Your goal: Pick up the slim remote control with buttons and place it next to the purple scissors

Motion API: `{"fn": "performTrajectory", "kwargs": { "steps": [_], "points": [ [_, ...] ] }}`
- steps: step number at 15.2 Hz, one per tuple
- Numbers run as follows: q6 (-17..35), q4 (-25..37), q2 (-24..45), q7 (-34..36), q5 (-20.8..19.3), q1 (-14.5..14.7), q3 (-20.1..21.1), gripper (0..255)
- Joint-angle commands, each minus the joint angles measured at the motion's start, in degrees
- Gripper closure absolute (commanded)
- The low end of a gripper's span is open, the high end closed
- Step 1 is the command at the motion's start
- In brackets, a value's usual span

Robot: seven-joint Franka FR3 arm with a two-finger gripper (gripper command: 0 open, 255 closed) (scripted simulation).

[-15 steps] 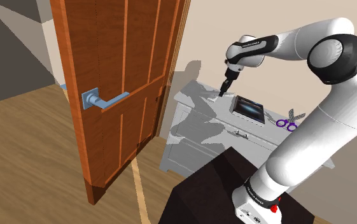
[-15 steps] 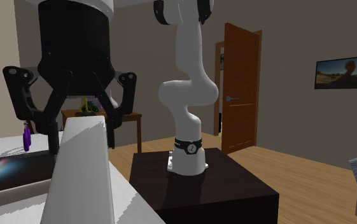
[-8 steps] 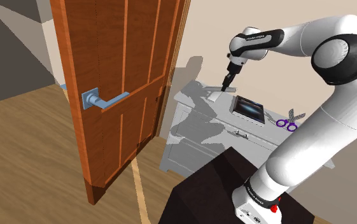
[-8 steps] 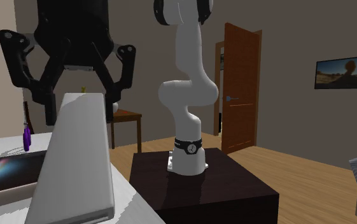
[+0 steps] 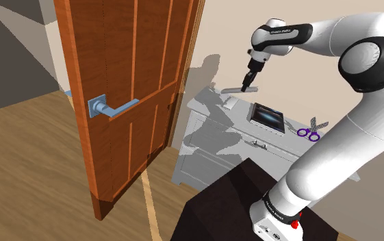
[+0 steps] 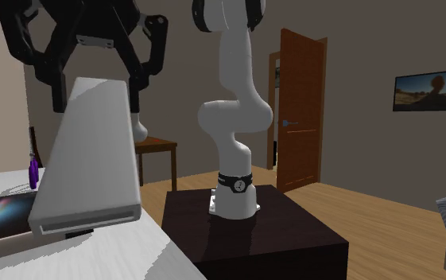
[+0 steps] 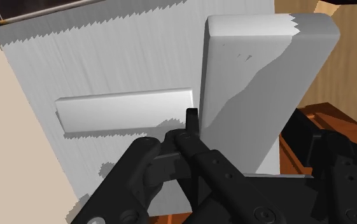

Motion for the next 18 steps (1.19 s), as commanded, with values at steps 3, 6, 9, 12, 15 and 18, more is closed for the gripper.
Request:
{"fn": "performTrajectory", "kwargs": {
  "steps": [3,6,9,12,15,18],
  "points": [
    [-3.04,2.65,-0.43,0.17,-0.16,0.07,0.12,255],
    [-5.34,4.87,-0.52,0.21,-0.18,0.11,0.17,255],
    [-6.64,5.57,-1.21,-0.87,-0.52,-0.44,-0.41,255],
    [-6.54,3.97,-2.96,-4.24,-1.51,-2.17,-2.34,255],
    [-6.54,2.97,-4.21,-7.82,-2.37,-3.90,-4.44,255],
    [-6.60,2.56,-4.91,-11.62,-3.02,-5.62,-6.71,255]
  ]
}}
